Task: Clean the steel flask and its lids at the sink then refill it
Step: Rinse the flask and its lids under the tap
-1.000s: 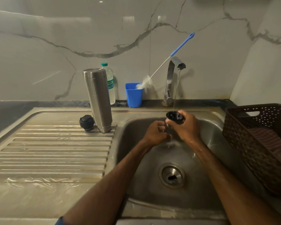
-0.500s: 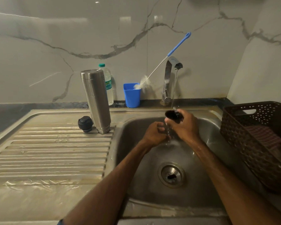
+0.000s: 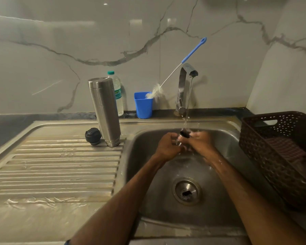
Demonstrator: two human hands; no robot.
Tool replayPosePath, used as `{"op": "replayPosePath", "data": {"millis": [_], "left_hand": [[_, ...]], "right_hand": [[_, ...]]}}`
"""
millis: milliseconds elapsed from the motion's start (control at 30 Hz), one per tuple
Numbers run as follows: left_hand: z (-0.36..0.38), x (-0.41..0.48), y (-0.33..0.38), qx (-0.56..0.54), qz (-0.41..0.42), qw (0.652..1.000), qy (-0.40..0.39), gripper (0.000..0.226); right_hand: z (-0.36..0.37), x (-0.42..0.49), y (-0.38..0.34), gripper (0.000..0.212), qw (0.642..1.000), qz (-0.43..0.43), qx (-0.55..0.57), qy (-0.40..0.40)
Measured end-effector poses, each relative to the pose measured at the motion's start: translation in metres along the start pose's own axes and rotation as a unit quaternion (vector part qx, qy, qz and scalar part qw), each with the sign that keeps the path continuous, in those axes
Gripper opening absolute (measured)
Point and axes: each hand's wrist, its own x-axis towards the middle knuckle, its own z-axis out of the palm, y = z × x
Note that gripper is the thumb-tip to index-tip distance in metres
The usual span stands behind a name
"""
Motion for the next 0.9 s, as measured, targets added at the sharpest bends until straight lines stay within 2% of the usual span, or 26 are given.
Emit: {"op": "replayPosePath", "data": {"millis": [100,200,267,333,400,533,600,667,767,900], "left_hand": [[-0.004,0.000,0.004,-0.016,0.026,0.998,0.054,0.053],[-0.008,-0.003,0.013,-0.029,0.080,0.991,0.100,0.043],[-0.005,-0.004,0.015,0.001,0.122,0.984,0.131,0.038],[0.000,-0.007,0.015,0.035,0.150,0.978,0.138,0.041],[0.007,-0.009,0.015,0.063,0.163,0.976,0.128,0.046],[0.014,-0.010,0.016,0.103,0.241,0.959,0.105,0.033],[0.018,-0.011,0.016,0.108,0.243,0.961,0.071,0.029],[0.021,-0.010,0.014,0.101,0.237,0.965,0.055,0.028],[0.024,-0.008,0.012,0.040,0.234,0.969,0.070,0.039],[0.020,-0.006,0.015,-0.070,0.153,0.985,0.050,0.044]], "right_hand": [[-0.005,0.001,0.002,0.033,0.968,0.114,0.205,-0.087],[-0.008,0.004,-0.004,0.037,0.902,0.169,0.388,-0.086],[-0.007,0.005,-0.004,0.044,0.888,0.193,0.408,-0.092],[-0.005,0.006,0.000,0.054,0.898,0.202,0.378,-0.100],[-0.004,0.006,0.002,0.053,0.896,0.199,0.386,-0.090],[-0.005,0.011,0.006,0.047,0.846,0.175,0.499,-0.072],[-0.007,0.015,0.009,0.048,0.860,0.151,0.482,-0.070],[-0.007,0.014,0.009,0.043,0.893,0.132,0.425,-0.064],[-0.004,0.012,0.006,0.034,0.924,0.081,0.370,-0.051],[0.002,0.007,0.005,0.053,0.971,0.023,0.233,-0.043]]}}
